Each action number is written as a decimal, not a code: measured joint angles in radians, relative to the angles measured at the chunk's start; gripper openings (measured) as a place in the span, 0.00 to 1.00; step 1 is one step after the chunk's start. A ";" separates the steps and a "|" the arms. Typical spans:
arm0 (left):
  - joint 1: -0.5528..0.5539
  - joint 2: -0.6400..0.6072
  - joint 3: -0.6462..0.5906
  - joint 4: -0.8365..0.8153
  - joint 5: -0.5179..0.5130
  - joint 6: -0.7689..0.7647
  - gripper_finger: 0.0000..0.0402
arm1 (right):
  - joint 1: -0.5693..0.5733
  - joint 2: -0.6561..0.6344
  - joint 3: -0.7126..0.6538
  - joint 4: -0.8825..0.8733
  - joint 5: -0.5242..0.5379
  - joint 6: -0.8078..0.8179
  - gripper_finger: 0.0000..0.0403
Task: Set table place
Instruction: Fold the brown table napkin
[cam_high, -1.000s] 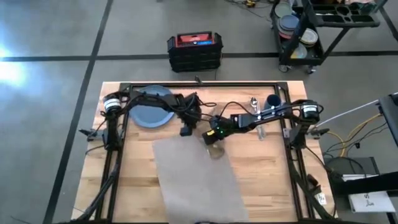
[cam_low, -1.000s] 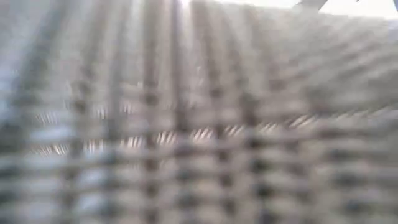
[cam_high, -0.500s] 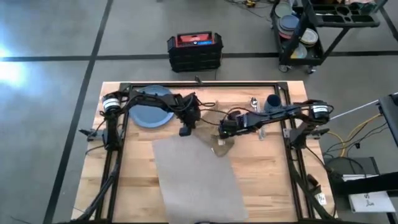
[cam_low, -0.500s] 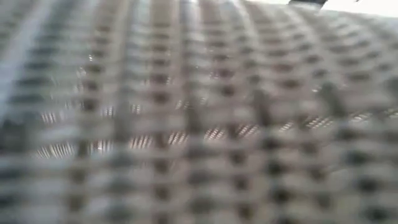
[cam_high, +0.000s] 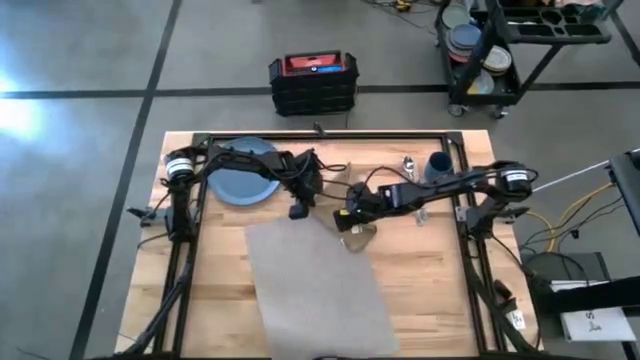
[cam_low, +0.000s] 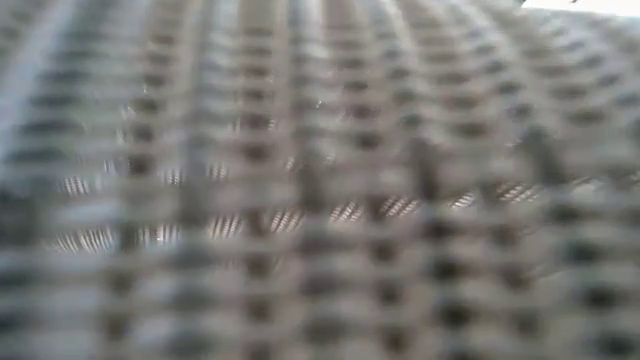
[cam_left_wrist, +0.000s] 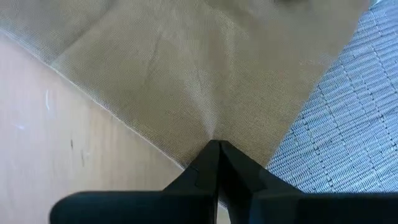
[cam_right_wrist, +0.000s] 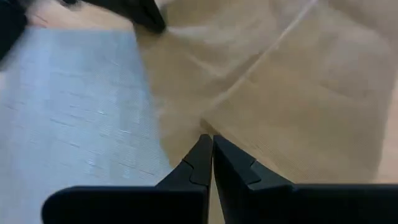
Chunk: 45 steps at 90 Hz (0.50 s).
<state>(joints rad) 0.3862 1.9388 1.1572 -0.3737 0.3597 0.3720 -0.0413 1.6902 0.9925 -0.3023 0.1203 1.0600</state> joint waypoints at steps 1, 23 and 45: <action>0.000 0.000 0.000 0.000 0.000 0.000 0.00 | -0.001 0.005 0.000 0.004 -0.004 0.000 0.00; 0.000 0.000 0.000 0.000 0.001 -0.007 0.00 | -0.013 0.073 0.000 -0.016 -0.023 -0.003 0.00; 0.000 0.000 -0.001 -0.001 0.000 -0.011 0.00 | -0.034 -0.029 -0.002 -0.432 0.203 0.121 0.00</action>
<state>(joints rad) 0.3862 1.9388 1.1561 -0.3749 0.3598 0.3607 -0.0749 1.6607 0.9901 -0.7346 0.3233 1.1812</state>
